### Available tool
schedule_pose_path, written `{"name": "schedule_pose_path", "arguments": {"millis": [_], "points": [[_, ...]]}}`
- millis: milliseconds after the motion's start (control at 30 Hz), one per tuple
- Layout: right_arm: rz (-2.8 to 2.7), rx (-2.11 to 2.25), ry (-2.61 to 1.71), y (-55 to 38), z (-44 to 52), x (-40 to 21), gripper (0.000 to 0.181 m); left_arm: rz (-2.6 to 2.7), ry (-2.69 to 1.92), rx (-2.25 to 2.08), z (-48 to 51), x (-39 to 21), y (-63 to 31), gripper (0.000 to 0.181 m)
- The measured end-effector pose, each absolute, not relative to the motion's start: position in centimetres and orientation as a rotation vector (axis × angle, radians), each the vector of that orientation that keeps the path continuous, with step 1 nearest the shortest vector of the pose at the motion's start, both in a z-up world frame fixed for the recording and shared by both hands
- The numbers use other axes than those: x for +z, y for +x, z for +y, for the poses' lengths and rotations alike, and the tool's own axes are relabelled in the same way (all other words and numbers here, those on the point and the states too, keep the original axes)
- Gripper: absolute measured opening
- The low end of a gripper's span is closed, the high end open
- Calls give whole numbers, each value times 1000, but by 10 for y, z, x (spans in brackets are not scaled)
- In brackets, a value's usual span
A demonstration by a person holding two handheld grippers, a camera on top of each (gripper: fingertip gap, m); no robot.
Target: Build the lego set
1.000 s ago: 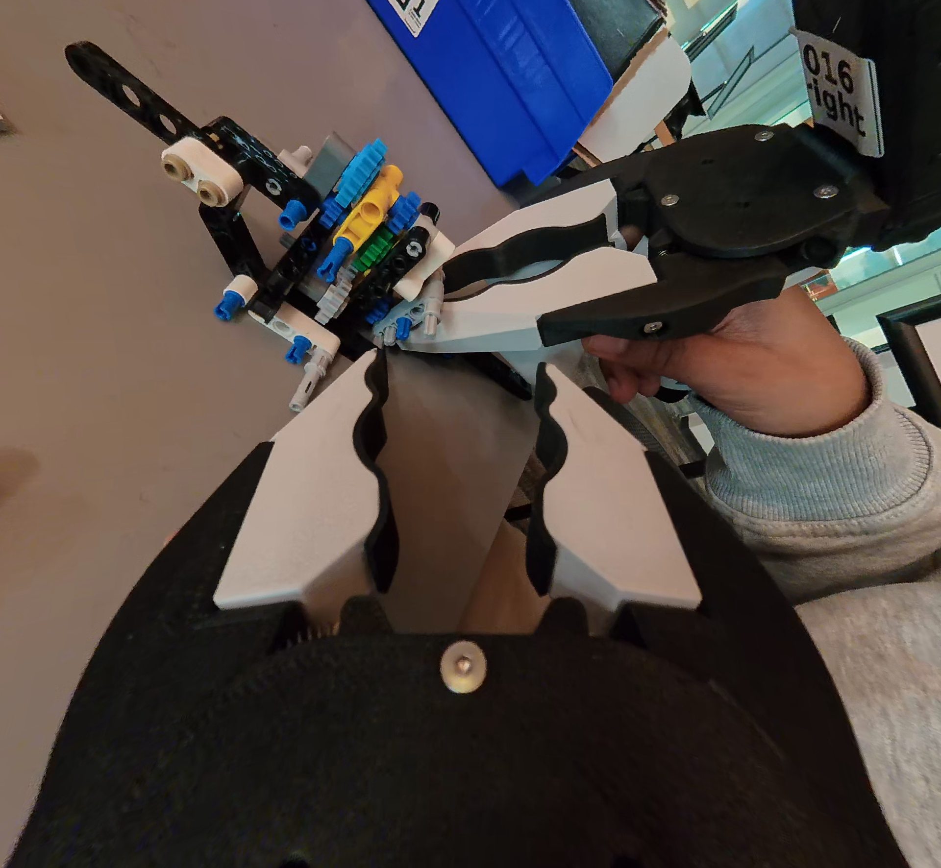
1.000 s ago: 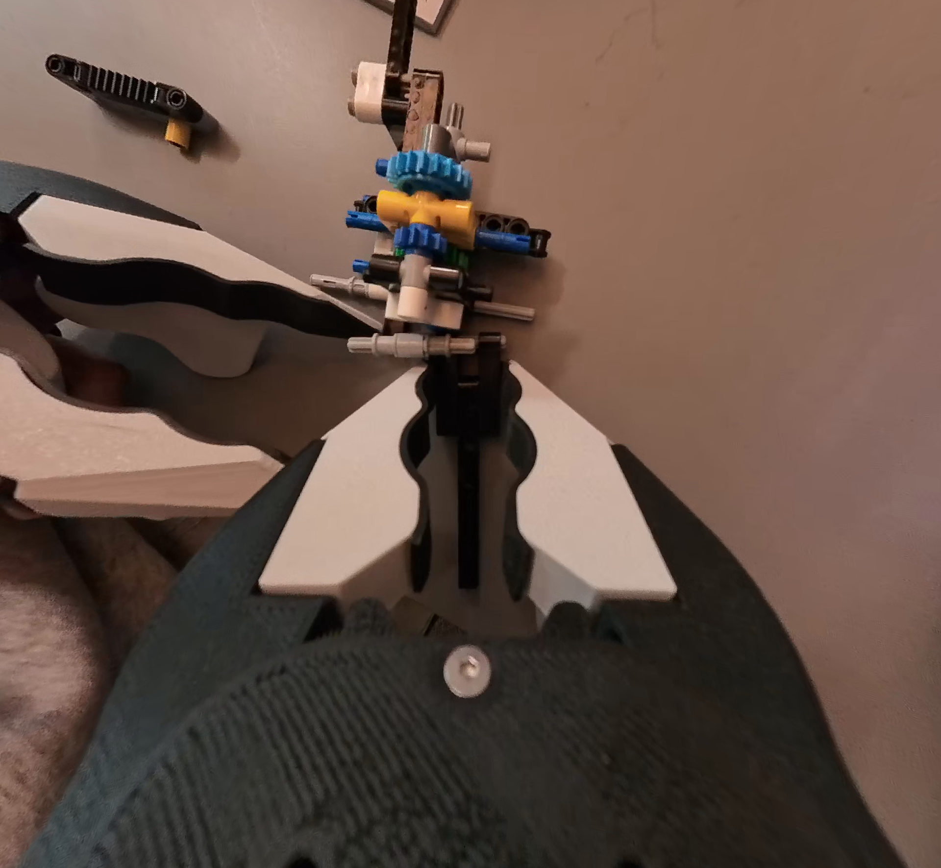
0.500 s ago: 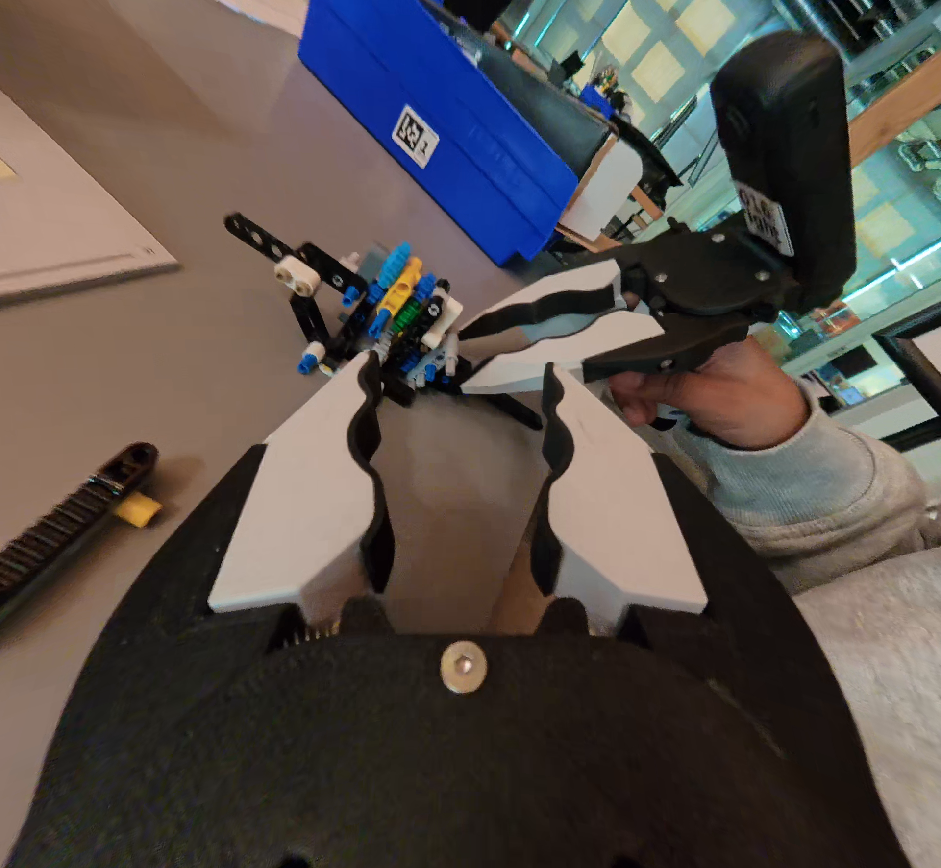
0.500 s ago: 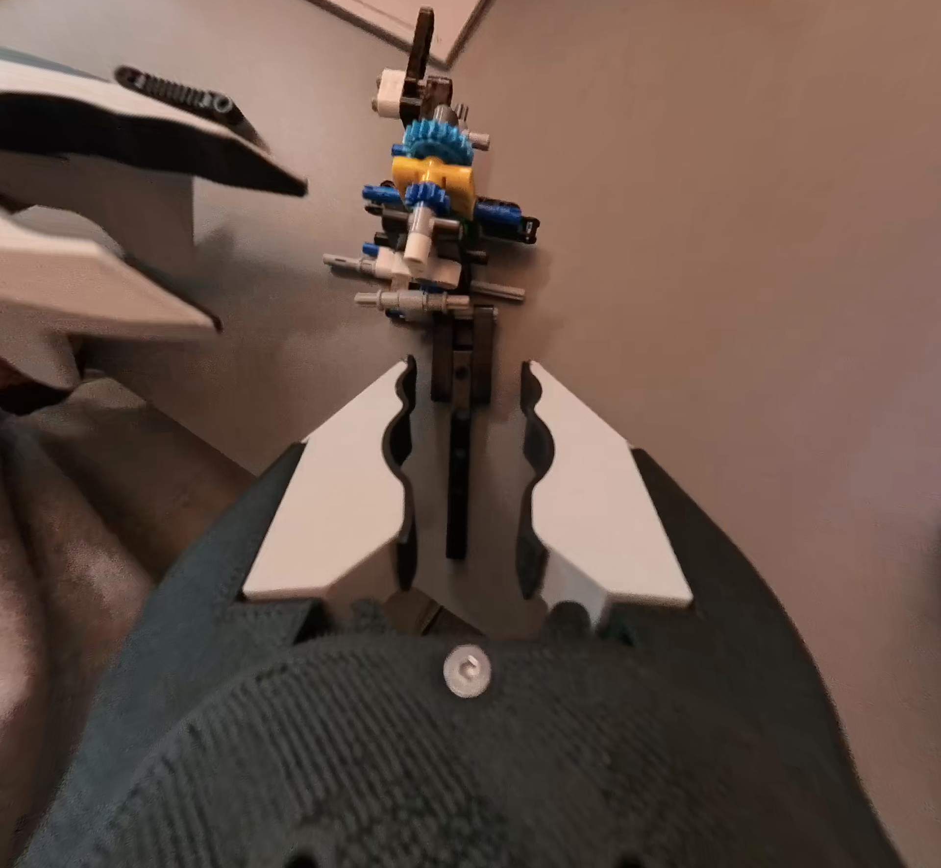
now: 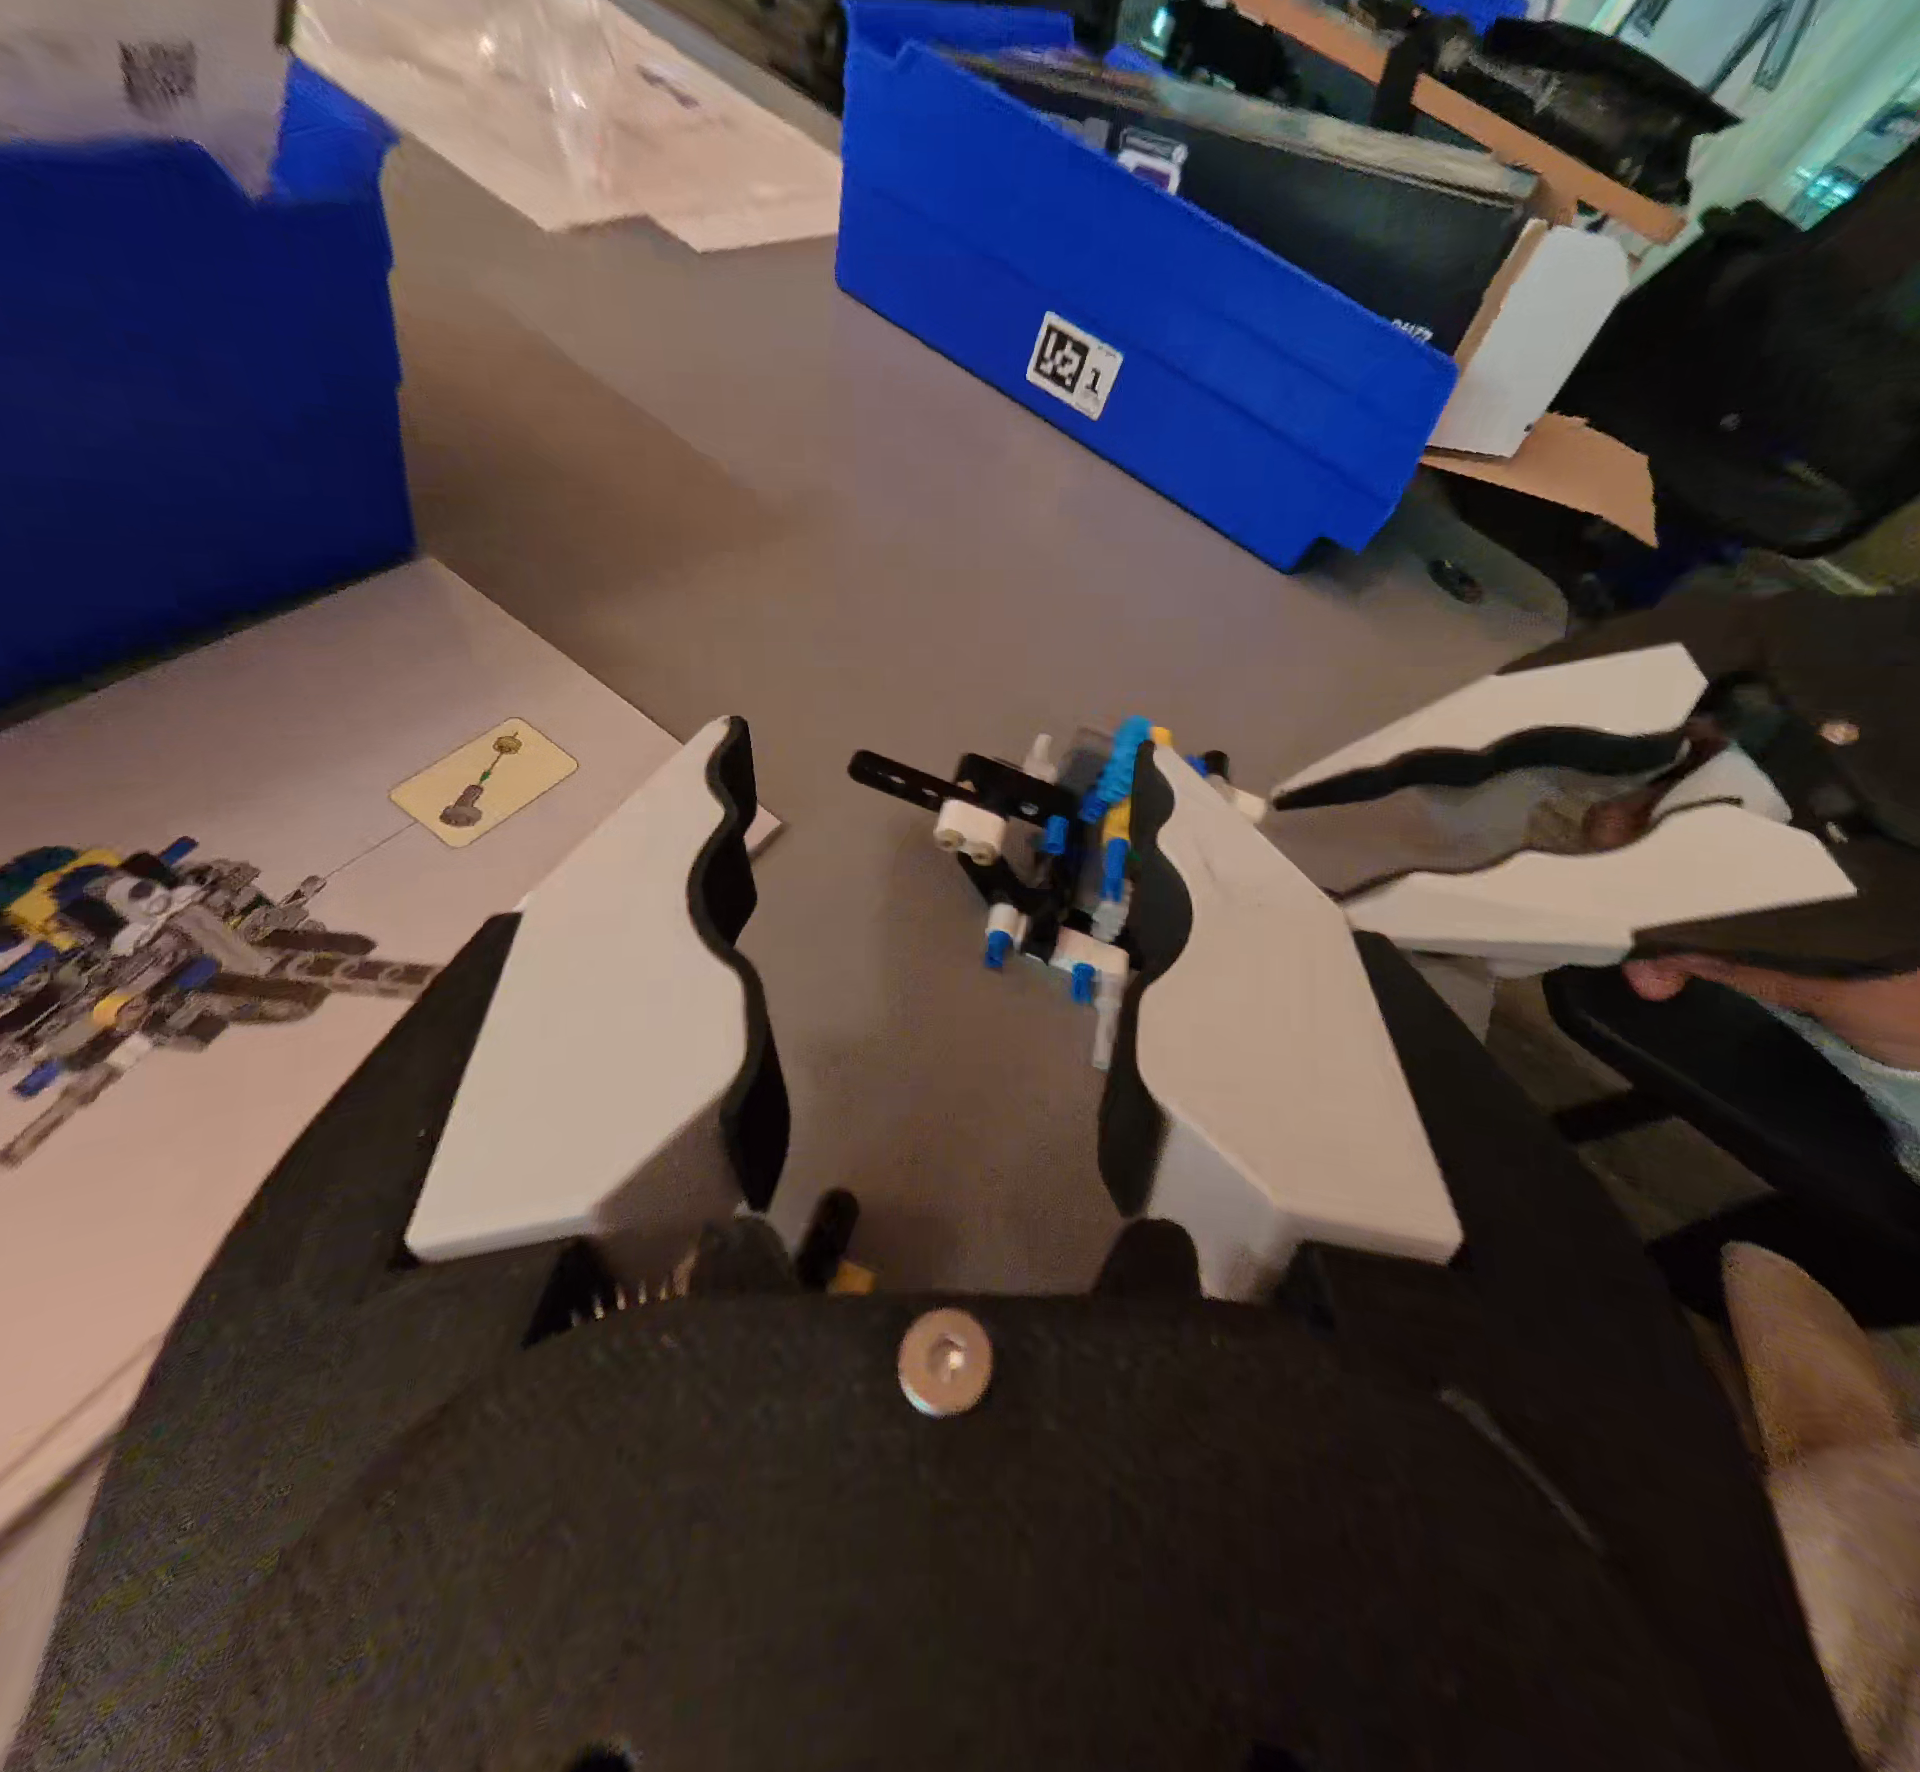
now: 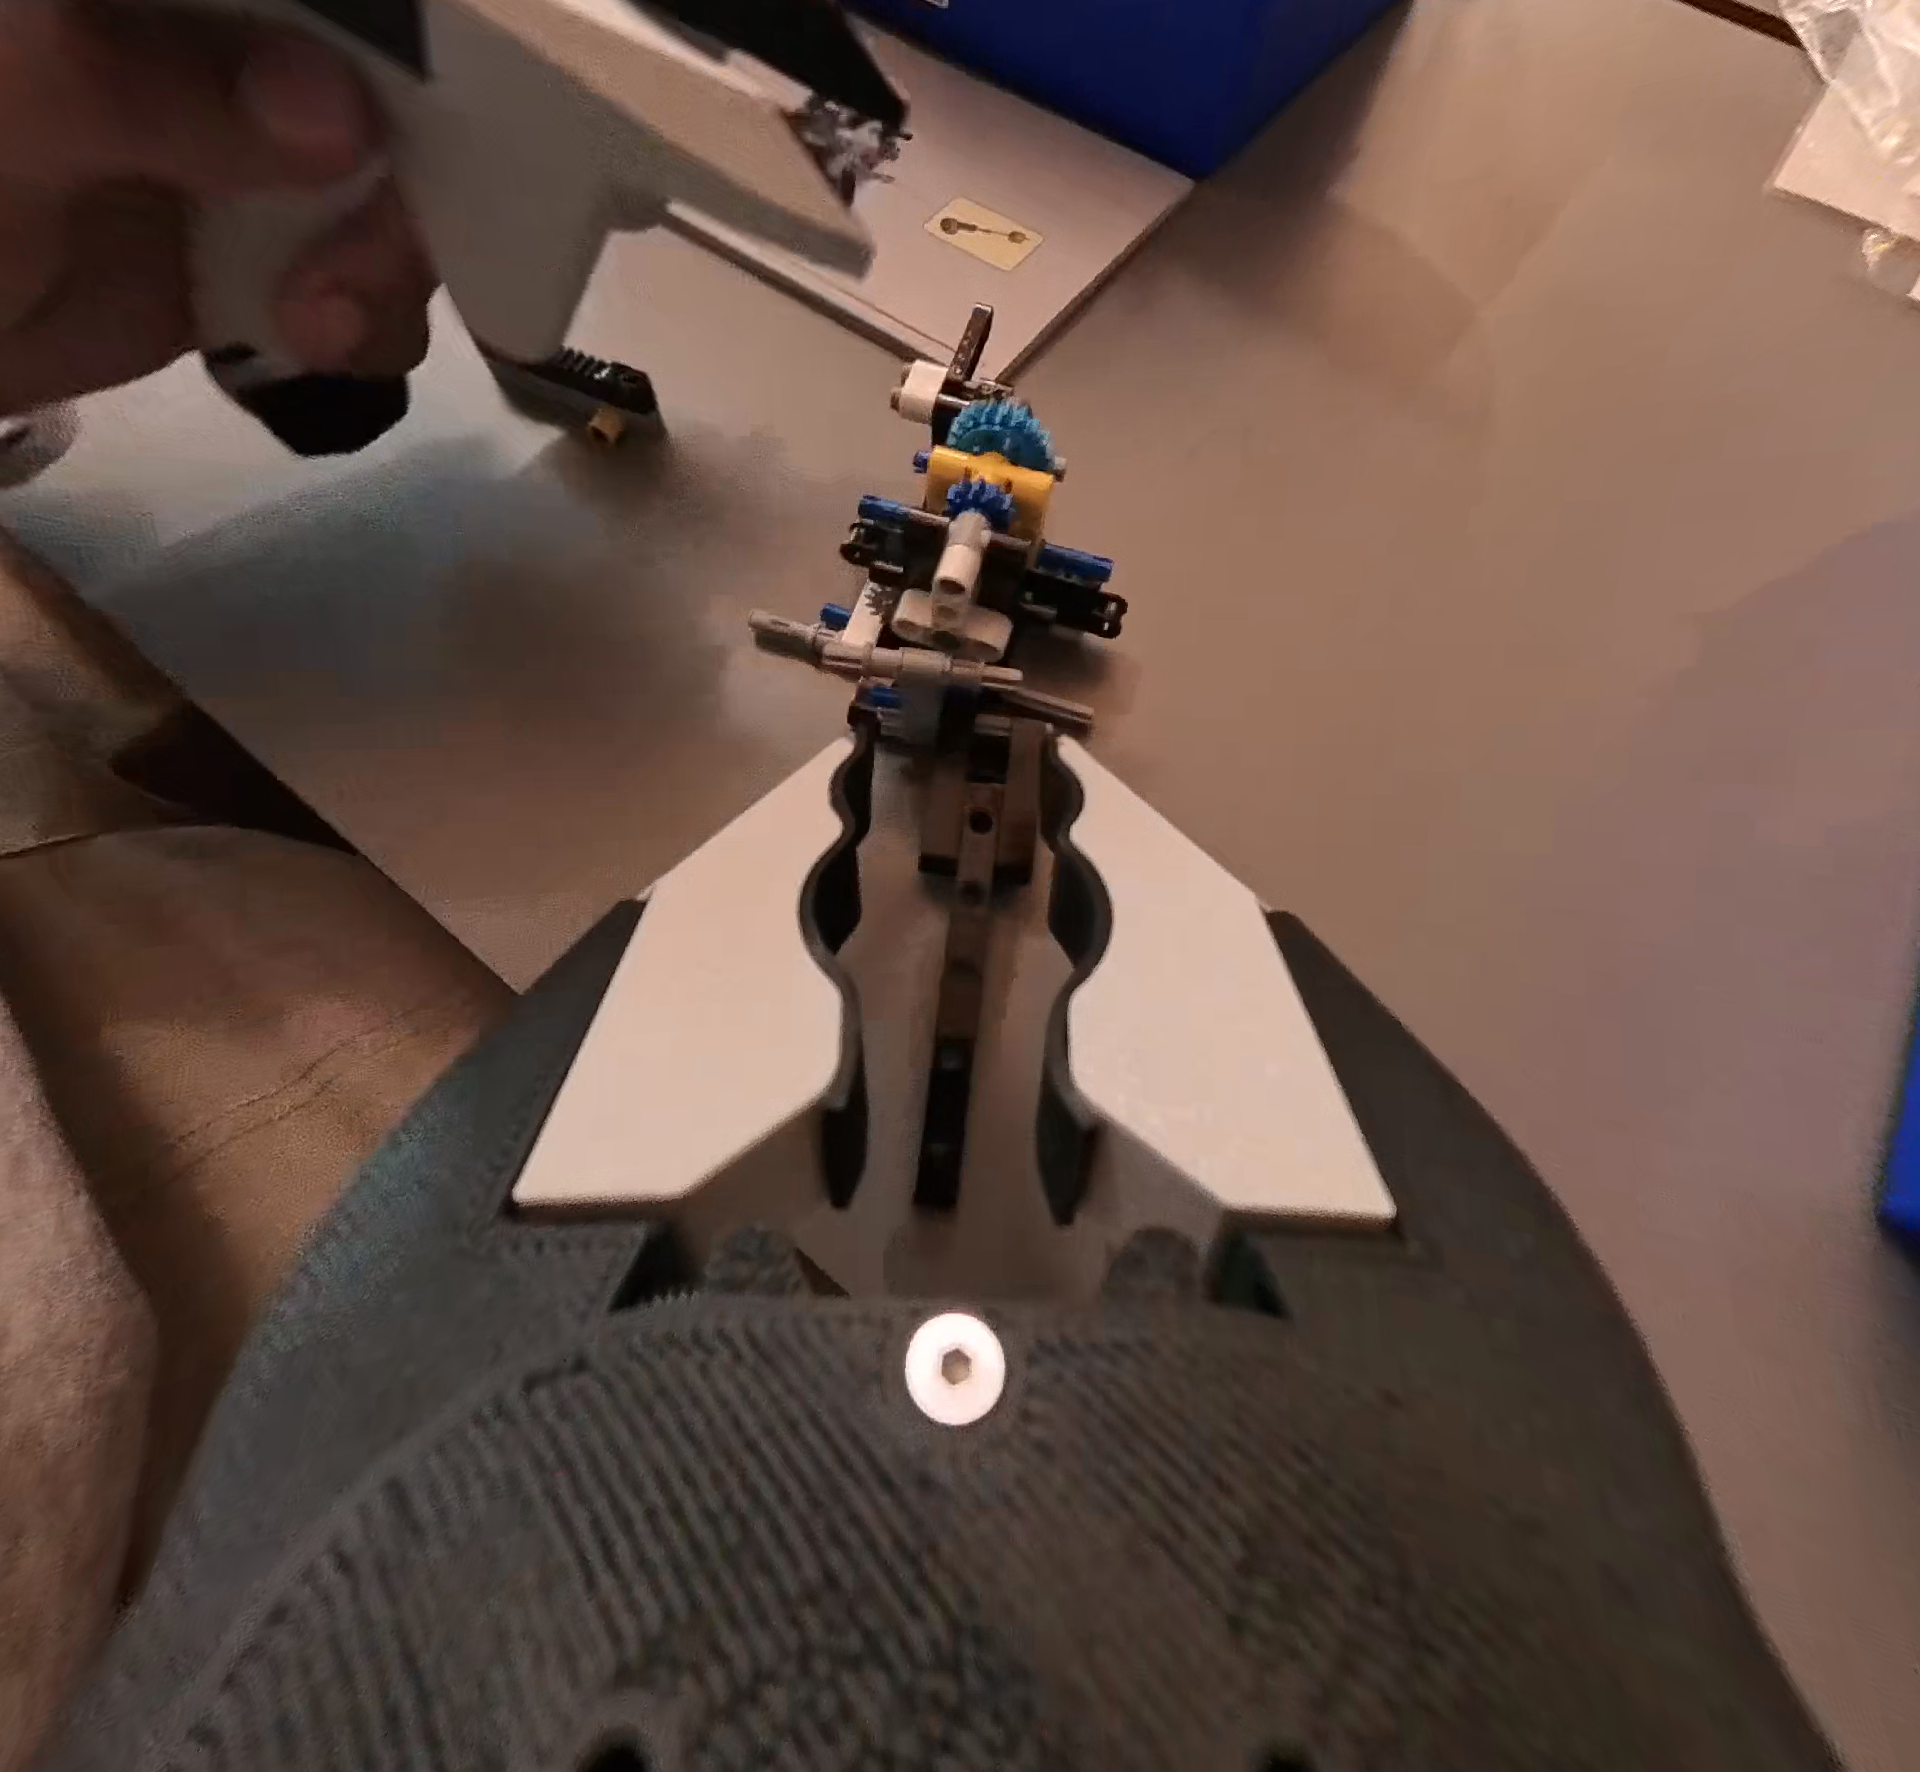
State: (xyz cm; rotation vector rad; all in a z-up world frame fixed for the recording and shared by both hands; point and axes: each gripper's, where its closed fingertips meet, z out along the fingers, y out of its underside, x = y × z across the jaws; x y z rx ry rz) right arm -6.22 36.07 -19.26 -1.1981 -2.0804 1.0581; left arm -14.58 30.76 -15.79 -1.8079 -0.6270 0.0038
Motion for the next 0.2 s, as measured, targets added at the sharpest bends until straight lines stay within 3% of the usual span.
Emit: {"name": "schedule_pose_path", "arguments": {"millis": [200], "points": [[-2100,918,-1190,-55,374,-200,32,-614,-1795,-23,319,-163,-162,66]]}}
